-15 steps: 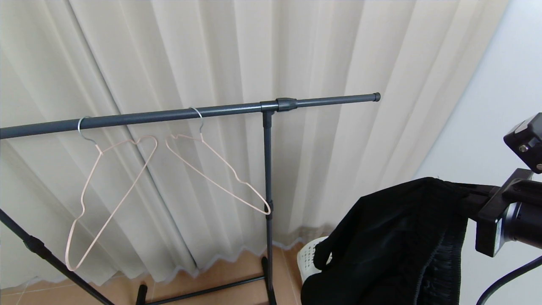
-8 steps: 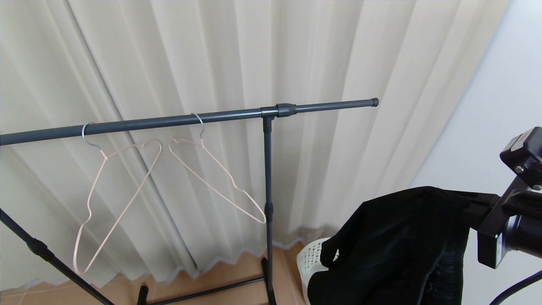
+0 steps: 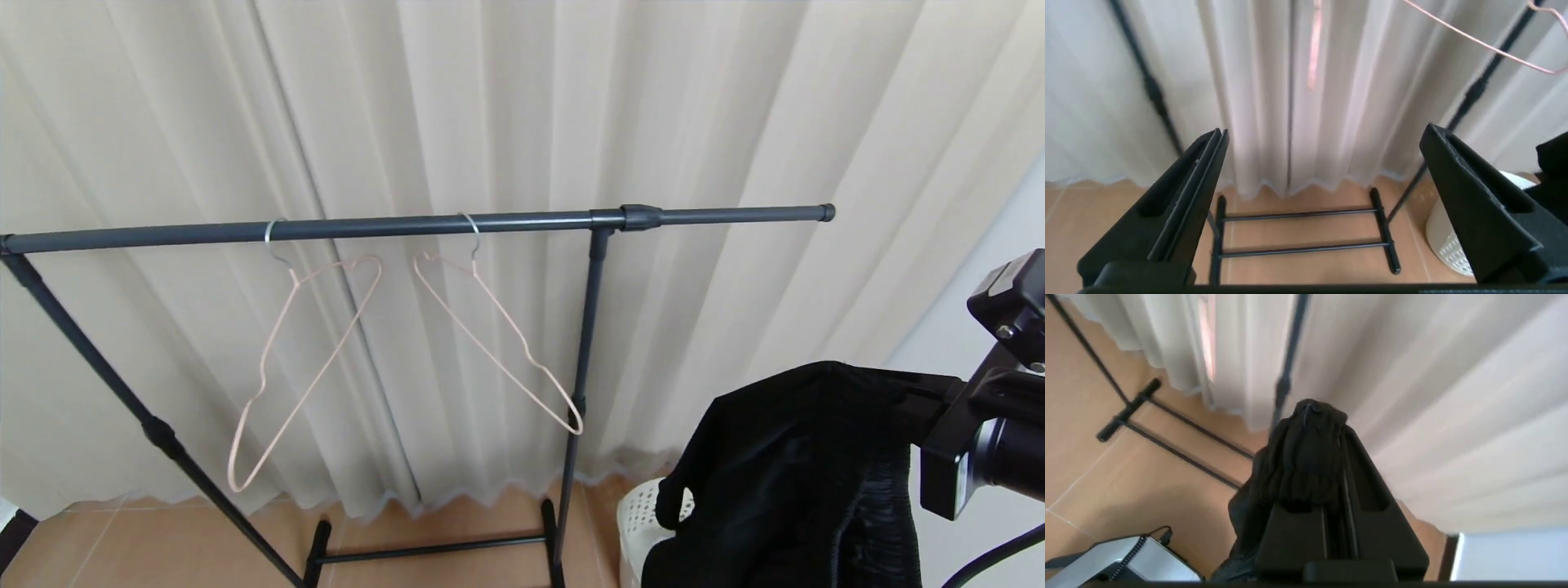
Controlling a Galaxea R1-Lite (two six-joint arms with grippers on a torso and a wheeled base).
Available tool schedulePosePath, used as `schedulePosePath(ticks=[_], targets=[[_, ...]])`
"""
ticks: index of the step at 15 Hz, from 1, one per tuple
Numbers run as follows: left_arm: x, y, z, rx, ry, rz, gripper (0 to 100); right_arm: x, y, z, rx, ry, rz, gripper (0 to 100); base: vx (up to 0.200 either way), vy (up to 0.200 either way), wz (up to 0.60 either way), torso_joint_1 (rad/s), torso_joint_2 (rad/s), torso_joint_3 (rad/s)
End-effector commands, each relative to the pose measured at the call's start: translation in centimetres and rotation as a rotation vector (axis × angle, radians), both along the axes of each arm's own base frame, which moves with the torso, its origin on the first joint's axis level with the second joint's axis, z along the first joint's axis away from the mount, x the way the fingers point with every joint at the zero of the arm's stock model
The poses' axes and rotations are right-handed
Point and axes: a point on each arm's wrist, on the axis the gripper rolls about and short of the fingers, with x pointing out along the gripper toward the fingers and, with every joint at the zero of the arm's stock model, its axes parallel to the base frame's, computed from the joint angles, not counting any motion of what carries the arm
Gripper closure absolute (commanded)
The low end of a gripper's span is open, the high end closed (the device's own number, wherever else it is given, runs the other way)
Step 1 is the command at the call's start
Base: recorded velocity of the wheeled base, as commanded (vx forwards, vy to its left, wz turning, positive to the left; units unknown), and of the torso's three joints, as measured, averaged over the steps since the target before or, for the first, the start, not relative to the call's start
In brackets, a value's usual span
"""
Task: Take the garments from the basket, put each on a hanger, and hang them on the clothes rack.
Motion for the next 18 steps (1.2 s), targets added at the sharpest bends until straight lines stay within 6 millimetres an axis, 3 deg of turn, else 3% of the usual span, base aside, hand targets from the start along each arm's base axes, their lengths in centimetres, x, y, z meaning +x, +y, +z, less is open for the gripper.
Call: schedulePosePath(ticks=[1, 6, 12, 15, 18], targets=[[0.0, 0.0, 0.0, -0.001, 0.001, 0.0, 0, -0.1, -0.1, 0.1, 0.002, -0.004, 0.0, 100, 0.0, 0.0, 0.0, 0.0, 0.0, 0.0], [0.0, 0.0, 0.0, -0.003, -0.001, -0.001, 0, -0.3, -0.2, 0.1, 0.005, -0.009, 0.0, 100, -0.2, 0.0, 0.0, 0.006, 0.0, 0.003], [0.1, 0.0, 0.0, 0.024, 0.016, -0.016, 0, 0.3, 0.5, -0.2, -0.056, -0.008, 0.033, 100, 0.0, 0.0, 0.0, 0.0, 0.0, 0.0], [2.4, -0.1, 1.2, 0.114, 0.268, -0.049, 0, 0.3, 2.7, 0.8, 0.01, 0.015, 0.106, 100, 0.0, 0.0, 0.0, 0.0, 0.0, 0.0], [5.2, -0.4, 4.6, 0.018, 0.383, -0.187, 0, -0.8, 5.0, 2.2, 0.028, 0.071, 0.225, 100, 0.0, 0.0, 0.0, 0.0, 0.0, 0.0]])
